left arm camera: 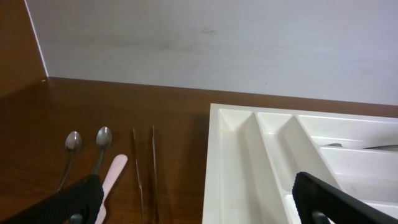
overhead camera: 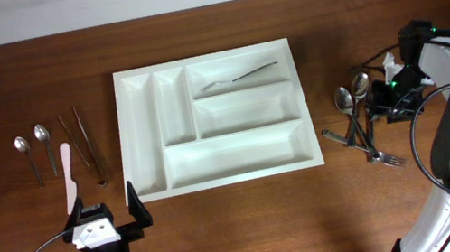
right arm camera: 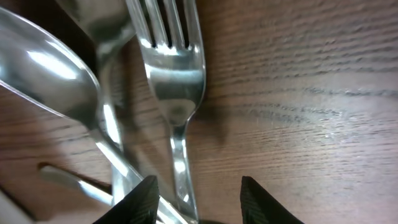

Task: Pack container
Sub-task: 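Return the right gripper to the cutlery pile and grasp another fork, then carry the fork into the tray's upper compartment and release it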

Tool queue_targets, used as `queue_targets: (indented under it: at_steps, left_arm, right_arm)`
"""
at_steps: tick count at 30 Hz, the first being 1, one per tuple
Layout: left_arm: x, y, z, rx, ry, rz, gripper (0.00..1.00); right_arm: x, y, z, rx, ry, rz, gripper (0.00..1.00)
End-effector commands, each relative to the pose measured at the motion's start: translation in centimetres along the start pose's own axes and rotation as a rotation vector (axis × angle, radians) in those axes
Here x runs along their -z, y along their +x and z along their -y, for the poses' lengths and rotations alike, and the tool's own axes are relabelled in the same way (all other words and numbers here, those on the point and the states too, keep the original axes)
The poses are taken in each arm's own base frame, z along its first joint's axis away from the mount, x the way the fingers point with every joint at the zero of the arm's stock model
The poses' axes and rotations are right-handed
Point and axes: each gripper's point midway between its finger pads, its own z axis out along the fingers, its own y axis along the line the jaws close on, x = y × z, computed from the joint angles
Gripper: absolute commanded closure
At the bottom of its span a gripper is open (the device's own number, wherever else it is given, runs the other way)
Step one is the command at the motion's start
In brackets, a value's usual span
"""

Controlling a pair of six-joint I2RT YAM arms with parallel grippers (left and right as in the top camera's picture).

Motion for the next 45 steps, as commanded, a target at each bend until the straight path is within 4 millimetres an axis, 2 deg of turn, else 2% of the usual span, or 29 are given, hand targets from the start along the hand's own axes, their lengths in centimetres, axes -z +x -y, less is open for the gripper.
queue_targets:
  at_steps: [1, 11, 20, 23, 25, 28, 32, 37, 42, 45]
  left_arm:
    - [0.0, 0.1, 0.0, -0.009, -0.002, 0.003, 0.01]
    - [0.0, 0.1, 0.0, -0.009, -0.002, 0.003, 0.01]
    - [0.0, 0.1, 0.0, -0.009, -0.002, 0.003, 0.01]
    - [0.0, 0.1, 0.0, -0.009, -0.002, 0.003, 0.01]
    - [0.0, 0.1, 0.0, -0.009, -0.002, 0.002, 0.01]
    - [0.0, 0.1, 0.0, -0.009, -0.002, 0.003, 0.01]
    - [0.0, 0.1, 0.0, -0.009, -0.002, 0.003, 0.01]
    - [0.0, 0.1, 0.0, -0.009, -0.002, 0.003, 0.01]
    - [0.0, 0.1, 0.0, -0.009, -0.002, 0.003, 0.01]
    - [0.0, 0.1, 0.0, -0.009, -0.002, 0.003, 0.01]
  right_arm:
    - [-1.1, 0.6, 0.2, -0.015, 0.019, -0.02, 0.57]
    - [-1.7, 0.6, 0.2, -0.01, 0.021, -0.014, 0.58]
    - [-2.7, -0.5, -1.6, 0.054, 0.039, 0.018, 0.56]
    - [-3.3, -0.4, -1.2, 0.017, 0.083, 0.004, 0.57]
    - [-3.6, -0.4, -1.0, -0.003, 0.088, -0.001, 0.61]
    - [-3.9, -0.4, -1.0, -0.022, 0.088, -0.007, 0.74]
    - [-4.1, -0.3, -1.0, -0.021, 0.085, -0.013, 0.78]
    - [-4.3, -0.2, -1.1, -0.022, 0.08, -0.019, 0.95]
    - [-4.1, -0.3, -0.9, -0.024, 0.081, -0.016, 0.96]
    - [-3.2, -0.5, -0.3, -0.039, 0.086, -0.015, 0.96]
